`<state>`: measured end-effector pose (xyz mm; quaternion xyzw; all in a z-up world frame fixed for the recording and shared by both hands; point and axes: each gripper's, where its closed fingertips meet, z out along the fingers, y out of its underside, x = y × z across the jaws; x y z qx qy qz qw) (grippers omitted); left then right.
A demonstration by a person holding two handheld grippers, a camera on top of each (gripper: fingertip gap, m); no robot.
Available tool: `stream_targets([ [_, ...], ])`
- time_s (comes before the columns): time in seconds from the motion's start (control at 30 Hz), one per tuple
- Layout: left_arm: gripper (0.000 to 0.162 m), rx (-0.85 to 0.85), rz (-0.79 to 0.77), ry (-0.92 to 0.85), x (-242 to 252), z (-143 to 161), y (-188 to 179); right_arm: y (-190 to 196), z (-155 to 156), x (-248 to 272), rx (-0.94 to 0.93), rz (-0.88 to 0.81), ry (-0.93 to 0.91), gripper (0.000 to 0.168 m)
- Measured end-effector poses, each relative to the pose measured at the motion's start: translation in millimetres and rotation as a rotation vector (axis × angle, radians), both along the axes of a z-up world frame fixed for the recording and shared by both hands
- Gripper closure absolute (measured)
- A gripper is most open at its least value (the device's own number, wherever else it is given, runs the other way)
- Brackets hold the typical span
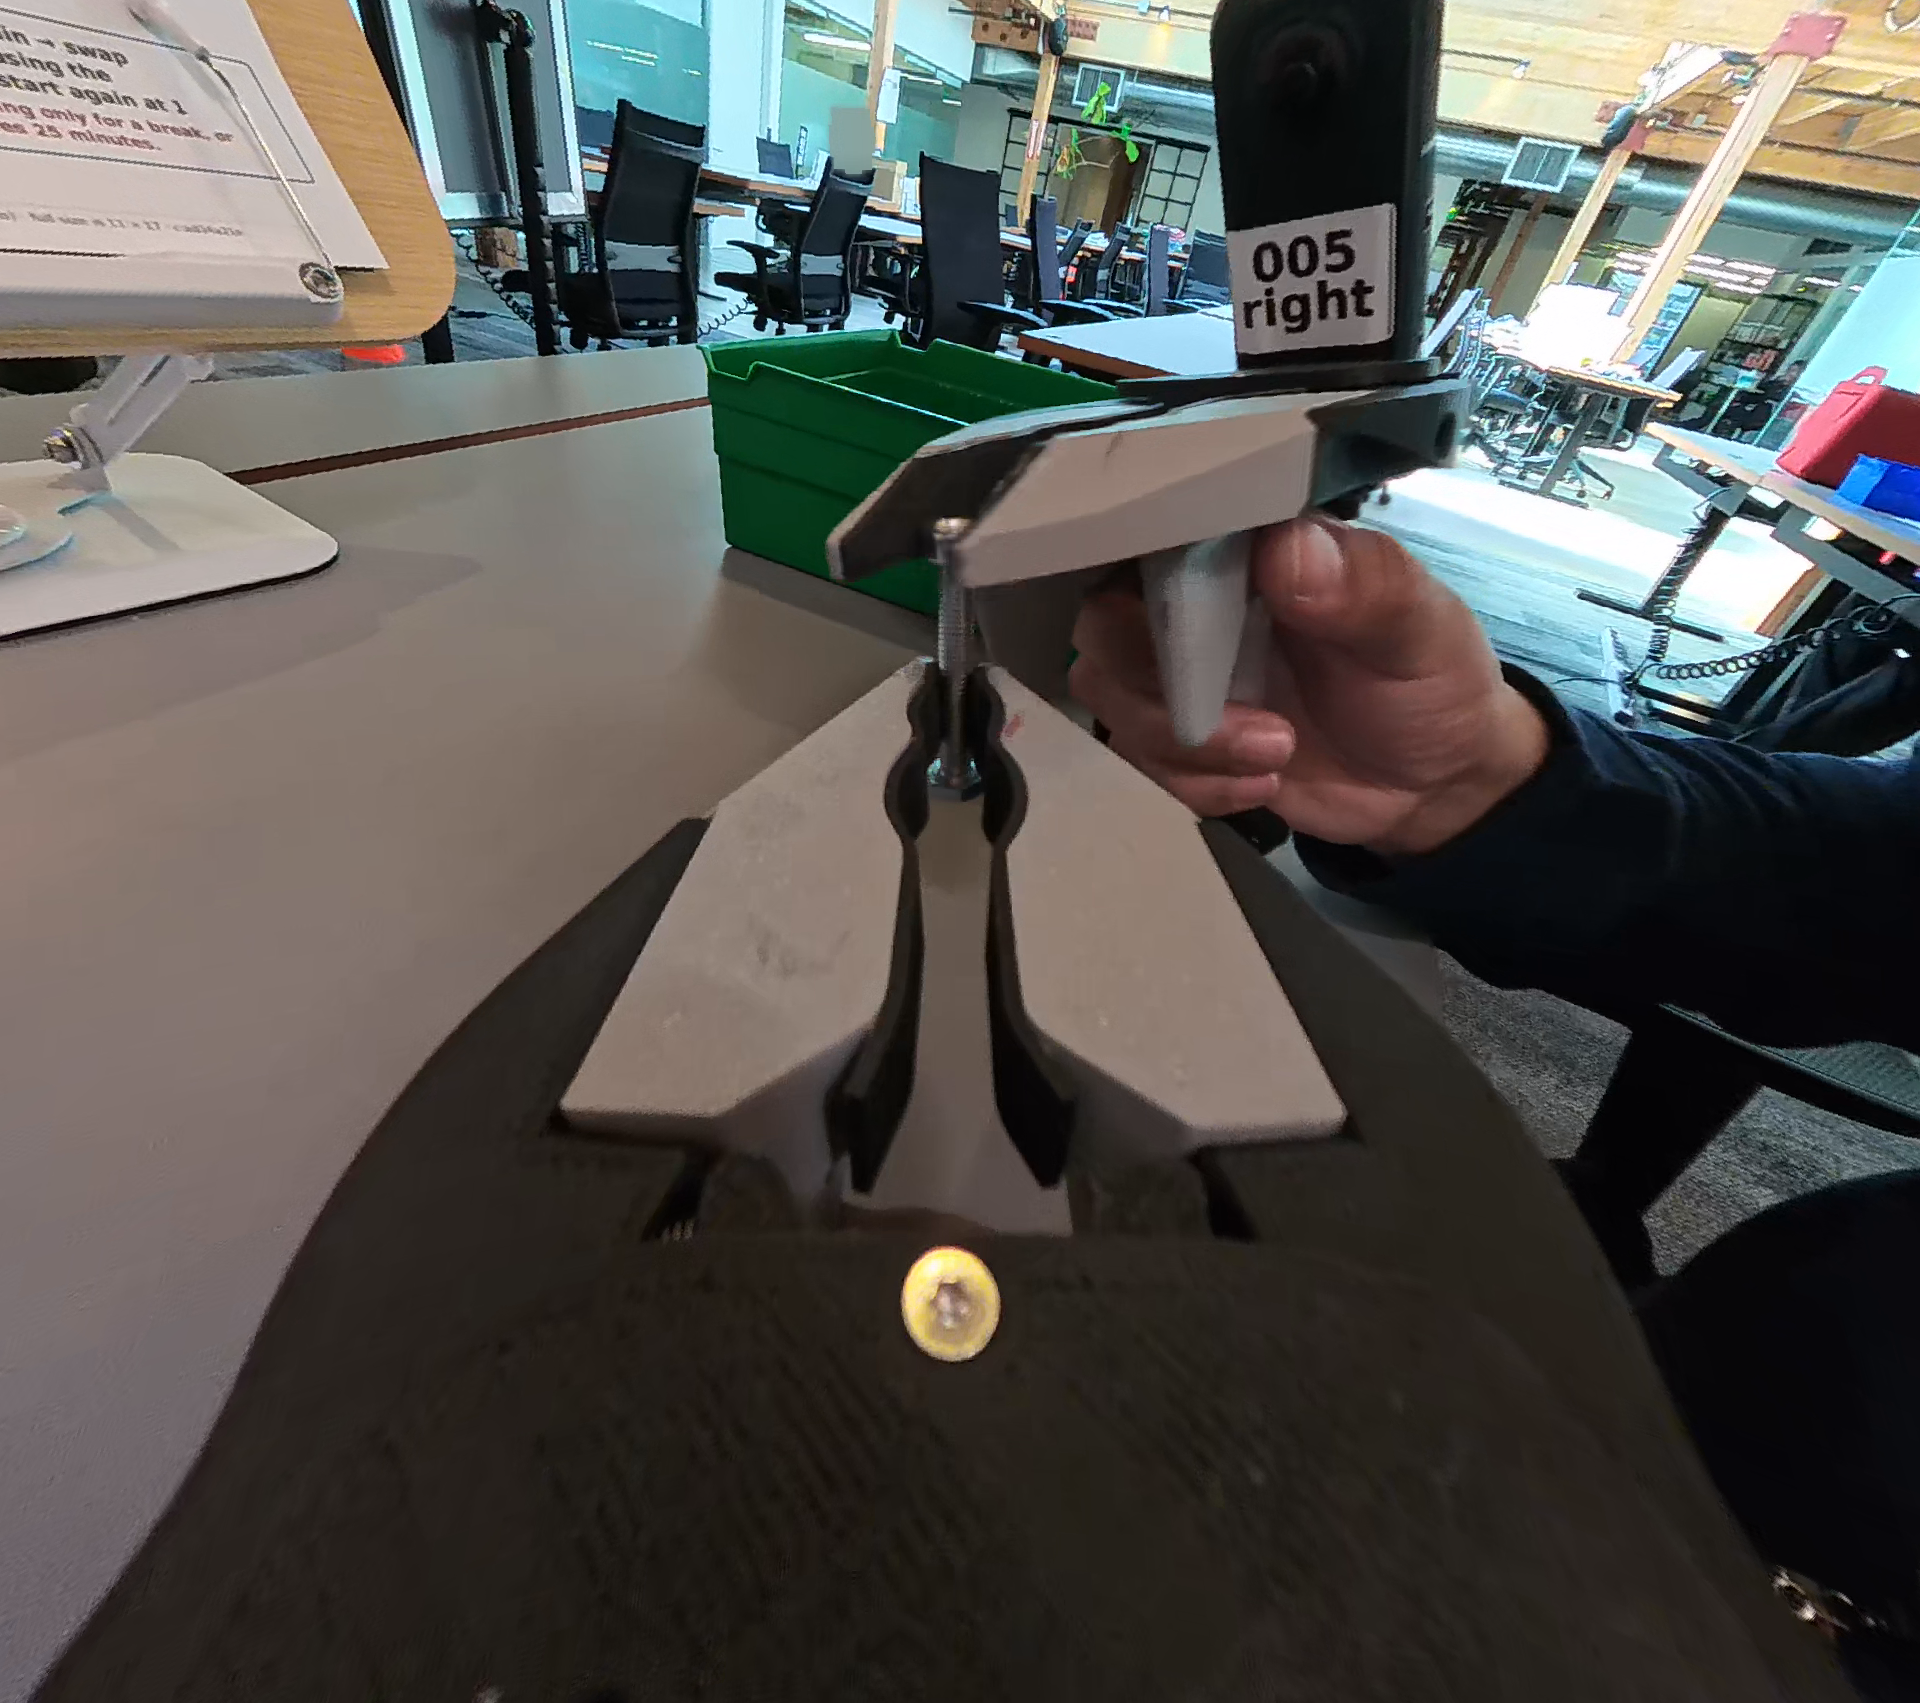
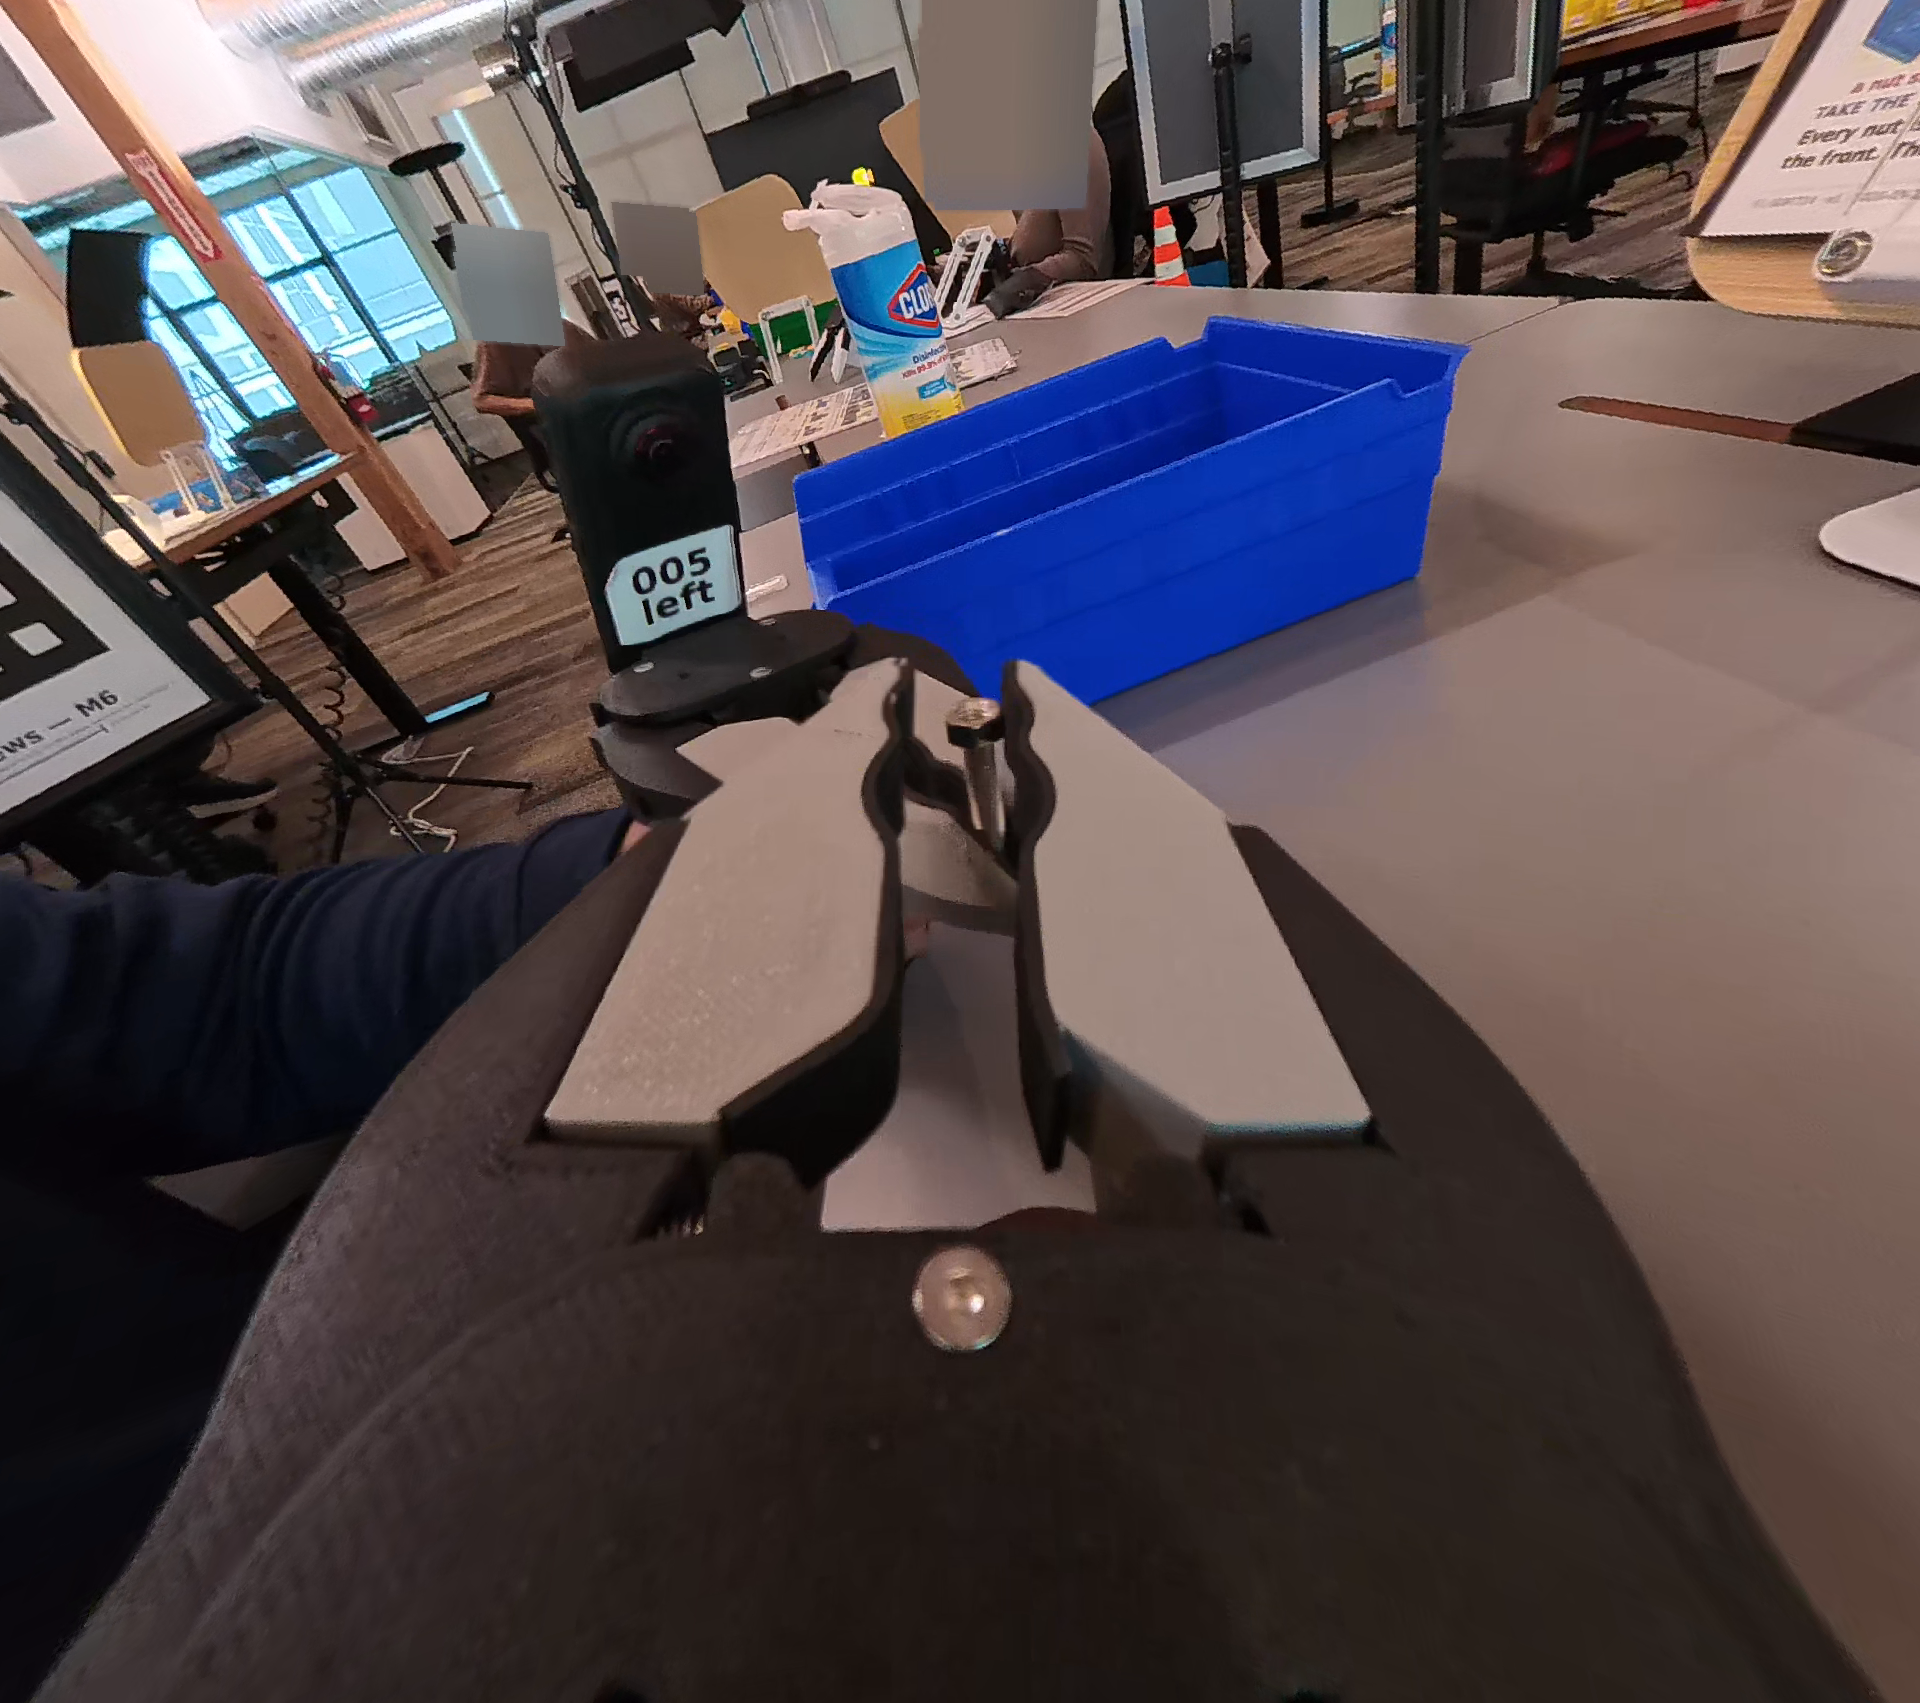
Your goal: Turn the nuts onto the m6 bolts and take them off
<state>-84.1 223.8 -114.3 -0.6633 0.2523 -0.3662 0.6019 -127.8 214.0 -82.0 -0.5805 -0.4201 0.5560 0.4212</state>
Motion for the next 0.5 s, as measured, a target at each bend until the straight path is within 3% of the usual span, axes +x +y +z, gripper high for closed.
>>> stream_targets([
  [0.03, 0.16, -0.001, -0.005, -0.004, 0, 0, -1, 2, -1, -1, 0.006, -0.005, -0.007, 0.162],
  [0.3, 0.16, -0.008, 0.005, -0.005, -2, 0, 1, 11, 17, 13, -0.04, 0.023, 0.056, 0.162],
  [0.5, 0.16, -0.025, 0.022, 0.018, -3, -6, 4, 14, 29, 42, 0.034, -0.034, 0.009, 0.162],
])
